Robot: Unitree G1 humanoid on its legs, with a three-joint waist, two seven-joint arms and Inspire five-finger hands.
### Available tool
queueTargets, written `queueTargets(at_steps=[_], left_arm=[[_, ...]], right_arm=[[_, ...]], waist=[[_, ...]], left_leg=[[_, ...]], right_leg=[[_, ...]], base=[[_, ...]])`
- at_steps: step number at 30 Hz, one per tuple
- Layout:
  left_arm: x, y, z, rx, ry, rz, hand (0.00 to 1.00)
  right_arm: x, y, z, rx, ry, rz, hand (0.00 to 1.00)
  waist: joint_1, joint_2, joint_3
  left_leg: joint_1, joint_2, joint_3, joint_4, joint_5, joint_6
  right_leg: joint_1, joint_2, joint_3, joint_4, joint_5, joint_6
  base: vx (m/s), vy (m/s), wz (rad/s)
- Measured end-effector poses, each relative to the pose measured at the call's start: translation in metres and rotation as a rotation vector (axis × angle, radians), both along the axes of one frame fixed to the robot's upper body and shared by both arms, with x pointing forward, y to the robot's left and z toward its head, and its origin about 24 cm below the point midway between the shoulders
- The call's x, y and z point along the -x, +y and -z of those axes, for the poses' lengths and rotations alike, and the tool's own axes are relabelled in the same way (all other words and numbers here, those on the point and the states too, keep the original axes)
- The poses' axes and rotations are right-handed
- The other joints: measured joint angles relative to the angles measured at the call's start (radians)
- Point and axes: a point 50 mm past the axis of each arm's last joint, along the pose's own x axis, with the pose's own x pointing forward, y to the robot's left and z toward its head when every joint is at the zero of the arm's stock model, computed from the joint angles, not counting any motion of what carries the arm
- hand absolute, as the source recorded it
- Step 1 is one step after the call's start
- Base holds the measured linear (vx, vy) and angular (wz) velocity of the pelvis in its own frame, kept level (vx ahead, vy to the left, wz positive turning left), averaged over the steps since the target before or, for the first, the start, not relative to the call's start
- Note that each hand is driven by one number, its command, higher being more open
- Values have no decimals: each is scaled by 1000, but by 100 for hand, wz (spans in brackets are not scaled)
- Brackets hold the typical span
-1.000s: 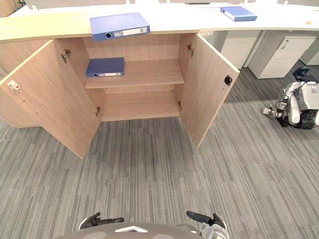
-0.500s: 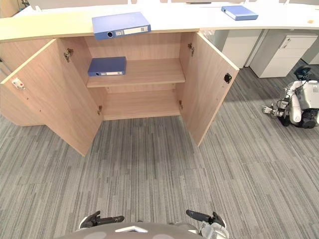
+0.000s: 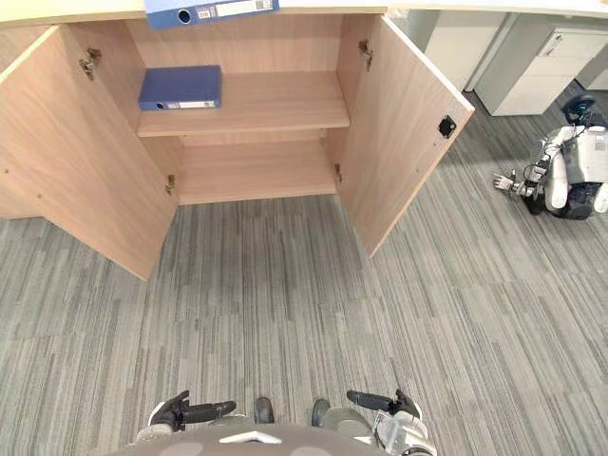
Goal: Walk over to the cabinet, pick up the folder, carry it to the office cabinet, place the folder inside the office cabinet, then close the office cabinet door
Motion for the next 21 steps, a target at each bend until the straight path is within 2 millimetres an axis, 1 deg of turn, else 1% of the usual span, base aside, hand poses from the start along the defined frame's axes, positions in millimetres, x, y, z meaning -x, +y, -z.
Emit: queueTargets(at_steps=[1,2,3,4,5,6,7,8,9,10,11,12,13,14,15,16,17,18,19,20,21], left_arm=[[0,0,0,0,-1,0,100],[-1,0,0,-1,-3,0,100],[-2,0,0,-3,-3,-1,100],[-4,1,-1,-7,-8,-4,100],[-6,1,-1,-7,-14,-9,100],[-6,0,-1,-4,-16,-21,100],[-5,-1,-1,4,-18,-52,100],[-5,-1,0,6,-18,-56,100],[-5,-2,0,8,-18,-57,100],[-5,-3,0,11,-19,-55,100],[-6,-2,0,12,-19,-53,100],[-5,-3,0,13,-17,-54,100],[-2,-6,1,24,-10,-79,100],[-5,-11,2,41,-24,-97,100],[-6,-11,2,47,-32,-104,100],[-6,-13,2,57,-39,-135,100],[-5,-13,2,63,-44,-164,100],[-6,-12,1,64,-58,-188,100],[-11,-13,-1,72,-95,-221,100],[-15,-14,-3,76,-114,-236,100],[-21,-13,-5,78,-146,-252,100]], right_arm=[[-1,0,0,2,-4,0,100],[-4,-2,-2,8,-22,1,100],[-4,-2,-2,11,-28,2,100],[-6,-3,-3,15,-40,2,100],[-8,-3,-4,16,-47,2,100],[-8,-3,-4,17,-50,1,100],[-11,-3,-5,20,-64,1,100],[-12,-3,-6,22,-69,1,100],[-14,-4,-6,24,-74,0,100],[-16,-4,-7,25,-77,-2,100],[-14,-5,-6,27,-71,3,100],[-11,-7,-6,29,-64,9,100],[-6,-10,-5,29,-50,37,100],[-4,-14,-5,36,-42,50,100],[-4,-14,-5,38,-42,53,100],[-4,-15,-5,38,-47,65,100],[-3,-16,-5,39,-47,72,100],[-1,-15,-5,40,-49,68,100],[-3,-13,-6,45,-61,42,100],[-5,-10,-7,42,-68,30,100],[-12,-5,-8,35,-87,3,100]], waist=[[0,1,2],[-1,8,10],[-4,5,9],[-2,1,11],[-1,2,13],[-1,3,13],[-1,10,16],[-1,13,16],[-2,18,18],[-6,23,18],[-13,23,17],[-18,24,18],[-28,31,14],[-21,54,13],[-17,56,14],[-16,58,16],[-24,59,15],[-24,54,18],[-15,60,17],[-6,60,17],[7,61,18]], left_leg=[[2,-2,-1,7,-6,2],[7,-10,-12,31,-25,15],[15,-16,-21,42,-35,26],[19,-20,-35,63,-58,37],[28,-16,-50,71,-74,39],[34,-12,-56,72,-84,41],[48,6,-69,73,-107,40],[53,15,-72,70,-114,36],[65,31,-76,58,-120,28],[78,47,-83,38,-126,11],[98,53,-97,22,-136,-13],[114,57,-104,16,-143,-26],[144,75,-119,19,-155,-51],[145,95,-110,42,-142,-92],[140,94,-99,67,-127,-115],[123,92,-84,161,-95,-139],[78,95,-71,314,-77,-133],[7,127,-55,526,-72,-138],[-90,185,-5,777,-95,-130],[-128,213,23,868,-110,-126],[-207,255,65,977,-141,-98]], right_leg=[[-19,-8,-9,46,-3,0],[-90,-41,-35,219,-7,-8],[-120,-59,-46,284,-14,-16],[-156,-83,-54,363,-39,-34],[-177,-91,-58,387,-66,-44],[-187,-87,-62,383,-78,-45],[-214,-69,-76,341,-94,-49],[-228,-56,-79,312,-94,-50],[-247,-29,-81,248,-91,-53],[-270,5,-80,143,-66,-61],[-277,33,-73,55,-21,-89],[-275,40,-72,28,9,-106],[-244,46,-79,22,86,-137],[-225,51,-100,35,74,-155],[-220,46,-101,49,65,-169],[-196,27,-113,80,55,-183],[-141,21,-123,53,53,-184],[-73,22,-121,3,53,-184],[-4,34,-117,-46,48,-191],[21,39,-113,-60,45,-196],[64,48,-97,-90,42,-200]], base=[[50,120,4],[52,108,12],[116,123,25],[153,87,36],[168,61,33],[215,1,26],[200,-31,15],[222,-47,13],[222,-60,14],[418,-133,27],[364,-119,37],[461,-169,64],[568,-208,59],[677,-249,51],[665,-244,27],[530,-191,33],[522,-179,45],[512,-151,42],[387,-97,20],[450,-82,-8],[398,-26,-27]])
